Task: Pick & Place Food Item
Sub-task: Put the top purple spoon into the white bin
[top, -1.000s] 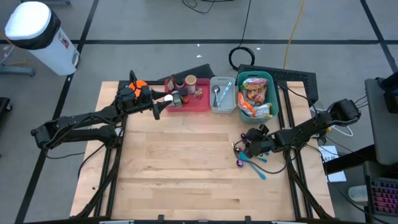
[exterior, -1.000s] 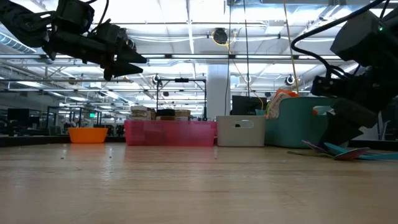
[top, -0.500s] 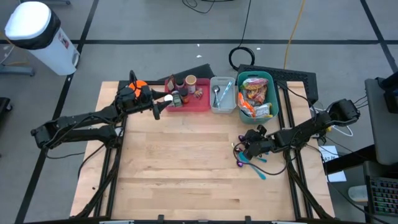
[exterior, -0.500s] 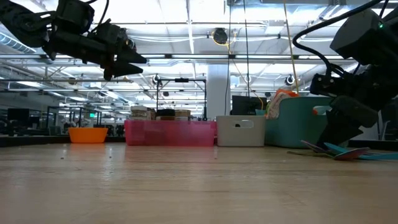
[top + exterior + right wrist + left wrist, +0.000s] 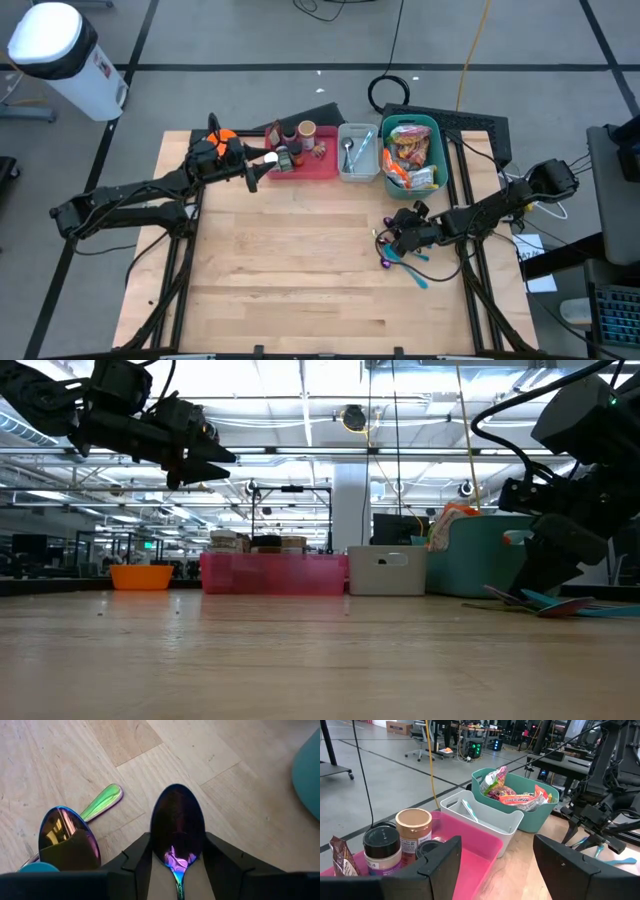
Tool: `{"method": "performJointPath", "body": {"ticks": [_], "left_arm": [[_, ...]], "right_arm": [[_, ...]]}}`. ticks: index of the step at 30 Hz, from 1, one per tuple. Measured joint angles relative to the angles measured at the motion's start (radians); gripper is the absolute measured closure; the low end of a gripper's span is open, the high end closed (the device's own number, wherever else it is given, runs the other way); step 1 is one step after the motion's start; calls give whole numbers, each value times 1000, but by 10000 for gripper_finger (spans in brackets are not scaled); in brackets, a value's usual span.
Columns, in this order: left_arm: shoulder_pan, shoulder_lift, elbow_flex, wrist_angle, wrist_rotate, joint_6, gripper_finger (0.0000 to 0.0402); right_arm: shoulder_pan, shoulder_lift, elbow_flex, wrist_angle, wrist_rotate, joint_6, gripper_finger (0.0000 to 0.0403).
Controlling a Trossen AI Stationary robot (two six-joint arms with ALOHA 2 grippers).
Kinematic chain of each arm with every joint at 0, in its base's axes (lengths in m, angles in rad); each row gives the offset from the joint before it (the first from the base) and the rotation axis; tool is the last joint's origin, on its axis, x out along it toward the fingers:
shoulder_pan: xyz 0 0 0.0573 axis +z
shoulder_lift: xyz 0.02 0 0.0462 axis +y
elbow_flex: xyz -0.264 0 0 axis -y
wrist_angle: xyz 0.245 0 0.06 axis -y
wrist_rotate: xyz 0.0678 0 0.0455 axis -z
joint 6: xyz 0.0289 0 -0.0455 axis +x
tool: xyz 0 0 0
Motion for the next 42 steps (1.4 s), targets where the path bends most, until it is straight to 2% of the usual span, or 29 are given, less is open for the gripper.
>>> {"method": "performJointPath", "body": {"ticks": [10,18,24,31,33,37,42], "left_arm": [[0,0,0,1,0,0,146],[0,0,0,3,0,0,146],[0,0,0,15,0,-29,146],[0,0,0,51,-25,-192,146],[-11,0,0,89,-25,-241,146],[-65,0,7,176,22,-218,146],[-163,10,91,129,7,-176,146]], "right_arm": [[0,-8,0,3,4,0,264],[0,-116,0,24,18,-34,265],[0,-187,0,227,66,-249,265],[-7,-190,1,515,114,-571,264],[-20,-182,1,570,114,-624,264],[-53,-159,1,667,110,-698,265],[-85,-128,1,759,109,-760,264]]}}
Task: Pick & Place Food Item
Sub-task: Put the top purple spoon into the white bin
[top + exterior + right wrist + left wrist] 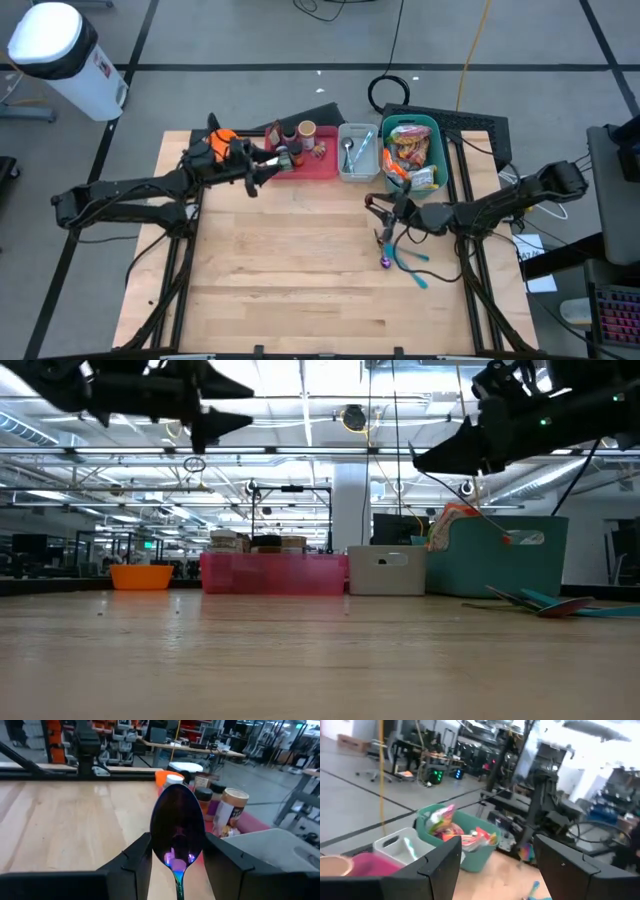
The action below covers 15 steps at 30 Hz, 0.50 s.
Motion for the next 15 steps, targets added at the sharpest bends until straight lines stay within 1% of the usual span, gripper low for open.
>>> {"method": "performJointPath", "body": {"ticks": [4,8,11,15], "left_arm": [[-90,68,112,-120,-30,64,146],[-178,199,243,-178,-103,139,146],[-224,304,324,-176,-141,173,146],[-259,433,414,-176,-146,186,146]], "right_arm": [[-14,40,36,15,1,-48,265],[-18,100,110,5,7,-135,264],[-18,152,173,-23,79,-228,264],[-18,219,239,-30,199,-349,264]]}}
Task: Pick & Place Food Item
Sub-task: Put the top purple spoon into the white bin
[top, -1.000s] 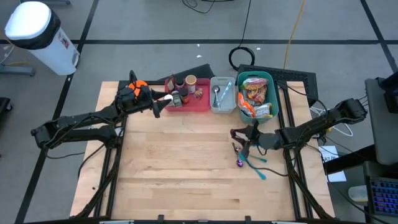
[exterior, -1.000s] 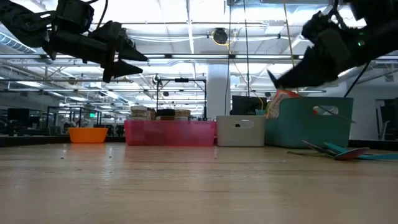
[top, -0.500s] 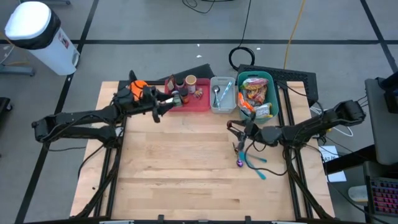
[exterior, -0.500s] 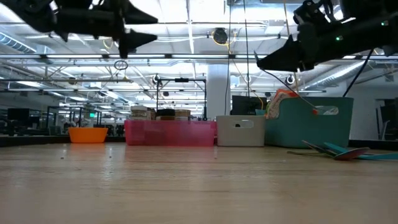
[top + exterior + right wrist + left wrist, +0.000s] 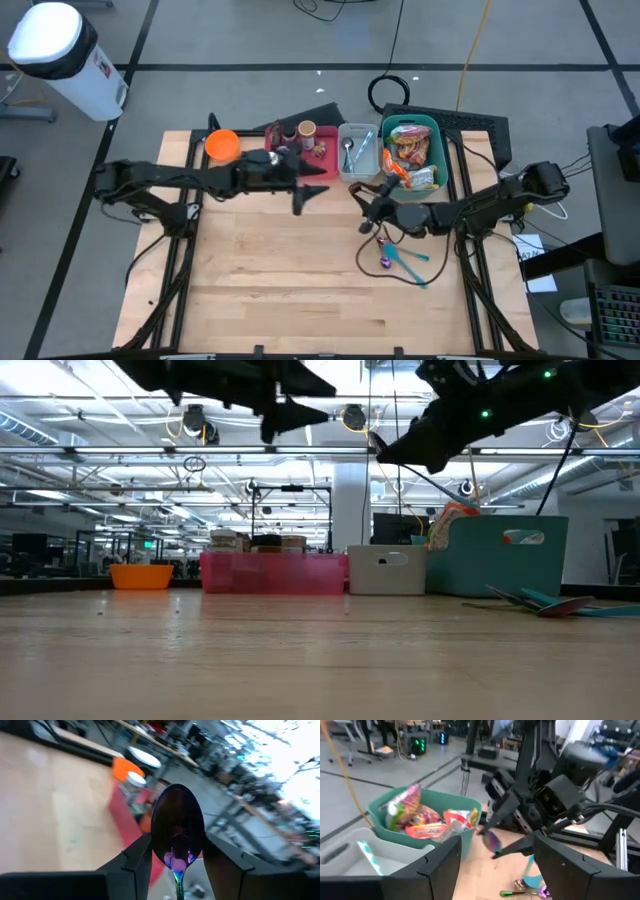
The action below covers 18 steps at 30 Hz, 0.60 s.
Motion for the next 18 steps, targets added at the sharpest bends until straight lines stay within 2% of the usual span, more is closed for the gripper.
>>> {"method": "performJointPath", "body": {"ticks": [5,13,18], "left_arm": [[-13,133,75,4,-4,16,146],[-17,257,129,13,-45,18,146],[-21,309,137,84,-45,18,146]], "right_arm": [[0,61,45,34,91,-114,264],[-15,101,51,66,94,-143,264],[-24,99,51,69,92,-139,264]]}}
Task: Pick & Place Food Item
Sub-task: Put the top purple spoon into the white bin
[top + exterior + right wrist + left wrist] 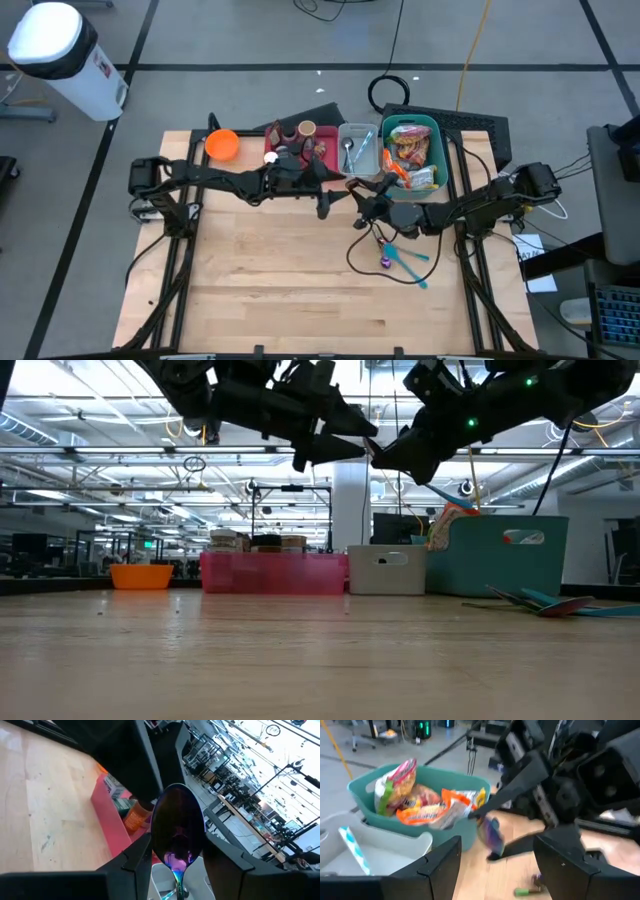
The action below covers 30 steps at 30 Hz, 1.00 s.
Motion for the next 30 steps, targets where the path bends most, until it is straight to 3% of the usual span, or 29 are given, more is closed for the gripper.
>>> {"method": "performJointPath", "body": {"ticks": [7,17,21,30], "left_arm": [[-1,46,0,104,-1,-7,147],[13,48,0,131,0,-62,161],[25,48,0,127,-1,-114,212],[23,48,0,128,-1,-111,368]], "right_arm": [[-2,0,0,-2,-3,1,264],[-2,0,-1,-2,-4,0,264],[-2,0,-1,-2,-5,0,264],[-2,0,-1,-4,0,-1,264]]}}
